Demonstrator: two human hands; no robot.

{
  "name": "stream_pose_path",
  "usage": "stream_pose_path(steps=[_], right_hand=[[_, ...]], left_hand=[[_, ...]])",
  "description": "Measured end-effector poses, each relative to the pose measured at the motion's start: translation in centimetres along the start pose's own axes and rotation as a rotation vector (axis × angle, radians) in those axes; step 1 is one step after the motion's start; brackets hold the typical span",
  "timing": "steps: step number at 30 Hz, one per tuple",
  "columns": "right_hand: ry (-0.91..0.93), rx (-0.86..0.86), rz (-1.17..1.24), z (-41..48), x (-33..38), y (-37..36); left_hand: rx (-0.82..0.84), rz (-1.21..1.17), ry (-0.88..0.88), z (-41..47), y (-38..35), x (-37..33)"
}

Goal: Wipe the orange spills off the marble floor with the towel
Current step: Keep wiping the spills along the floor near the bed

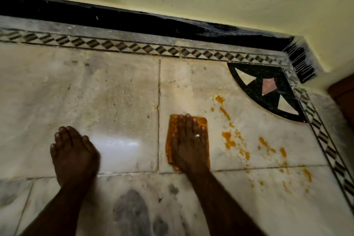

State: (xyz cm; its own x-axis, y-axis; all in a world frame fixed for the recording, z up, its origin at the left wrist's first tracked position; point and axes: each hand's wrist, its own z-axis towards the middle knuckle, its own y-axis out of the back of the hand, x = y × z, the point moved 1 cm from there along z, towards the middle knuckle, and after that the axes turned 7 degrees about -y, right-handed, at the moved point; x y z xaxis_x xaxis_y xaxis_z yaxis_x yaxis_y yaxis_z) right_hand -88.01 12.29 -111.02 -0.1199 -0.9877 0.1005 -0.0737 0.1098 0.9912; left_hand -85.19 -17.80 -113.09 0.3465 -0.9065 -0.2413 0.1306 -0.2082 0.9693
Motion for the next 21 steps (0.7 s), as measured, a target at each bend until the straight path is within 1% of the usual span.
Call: stream_pose_path(steps=[2,4,6,7,9,11,13,16,18,20,21], right_hand=[[-0.072,0.016,-0.013,-3.9,-1.5,-0.1],[-0.097,0.079,0.013,-7.2,-1.2,-0.2],[-0.051,0.139,0.026,-8.9,-0.7,0.2],[-0.019,0.205,0.034,-9.0,-0.8,1.0],[0.055,0.431,0.041,-7.5,-1.7,3.5],[0.141,0.645,0.036,-5.3,-3.5,6.8],[0.248,0.742,-0.068,-3.7,-5.9,9.9],[0.409,0.761,-0.368,-3.6,-9.5,12.4],[0.461,0.758,-0.511,-3.5,-10.8,12.9],[0.503,0.636,-0.535,-3.8,-11.0,12.7],[0.547,0.556,-0.524,-4.1,-10.8,12.0]], left_hand=[[0.005,-0.014,0.002,0.1,0.1,0.2],[0.022,-0.036,0.01,0.2,-0.1,0.4],[0.036,-0.045,0.016,0.1,0.0,0.2],[0.062,-0.048,0.003,0.2,0.2,0.2],[0.188,-0.044,0.01,1.4,0.8,0.7],[0.358,-0.048,0.041,3.4,1.9,1.4],[0.521,-0.02,0.075,4.1,3.8,1.1],[0.678,0.087,-0.018,1.9,7.0,-1.4],[0.765,0.152,-0.142,-0.3,8.2,-3.2],[0.806,0.138,-0.264,-1.8,8.8,-5.4],[0.833,0.107,-0.27,-2.5,9.1,-6.4]])
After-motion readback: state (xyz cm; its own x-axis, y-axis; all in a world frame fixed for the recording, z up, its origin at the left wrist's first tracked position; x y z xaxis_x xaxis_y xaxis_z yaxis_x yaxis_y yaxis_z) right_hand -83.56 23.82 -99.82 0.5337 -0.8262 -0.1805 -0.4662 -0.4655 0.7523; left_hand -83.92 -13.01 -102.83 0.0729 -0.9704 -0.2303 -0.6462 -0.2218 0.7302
